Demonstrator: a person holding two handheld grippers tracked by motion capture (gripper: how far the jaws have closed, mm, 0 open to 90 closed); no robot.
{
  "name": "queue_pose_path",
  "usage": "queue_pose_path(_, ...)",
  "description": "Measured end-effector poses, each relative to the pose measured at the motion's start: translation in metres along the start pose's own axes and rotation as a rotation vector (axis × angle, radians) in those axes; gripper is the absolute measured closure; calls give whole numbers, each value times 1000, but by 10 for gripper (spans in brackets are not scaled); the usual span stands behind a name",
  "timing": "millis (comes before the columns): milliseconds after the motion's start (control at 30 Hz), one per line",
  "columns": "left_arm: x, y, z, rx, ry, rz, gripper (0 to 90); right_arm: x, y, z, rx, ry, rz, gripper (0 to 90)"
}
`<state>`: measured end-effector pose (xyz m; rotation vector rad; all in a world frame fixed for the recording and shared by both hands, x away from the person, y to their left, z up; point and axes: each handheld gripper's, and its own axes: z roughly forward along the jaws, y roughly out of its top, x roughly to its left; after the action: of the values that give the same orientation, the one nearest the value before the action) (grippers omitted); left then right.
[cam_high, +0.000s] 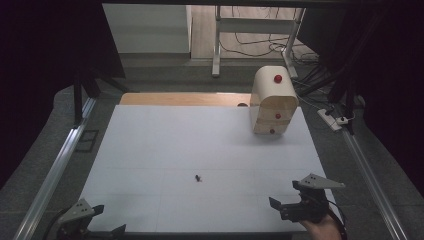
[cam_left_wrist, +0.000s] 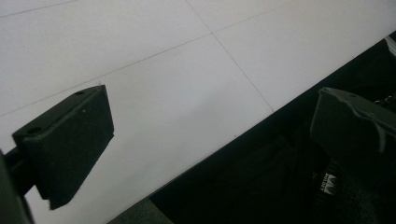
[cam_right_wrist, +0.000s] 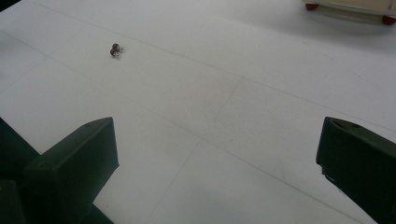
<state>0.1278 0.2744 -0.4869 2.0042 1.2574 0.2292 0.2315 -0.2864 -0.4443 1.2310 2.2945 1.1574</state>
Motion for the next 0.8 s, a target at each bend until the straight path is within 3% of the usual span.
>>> queue_pose_path(800,0,0,0,6,-2,-5,0,-11,20,11,-44,-38,-24,0)
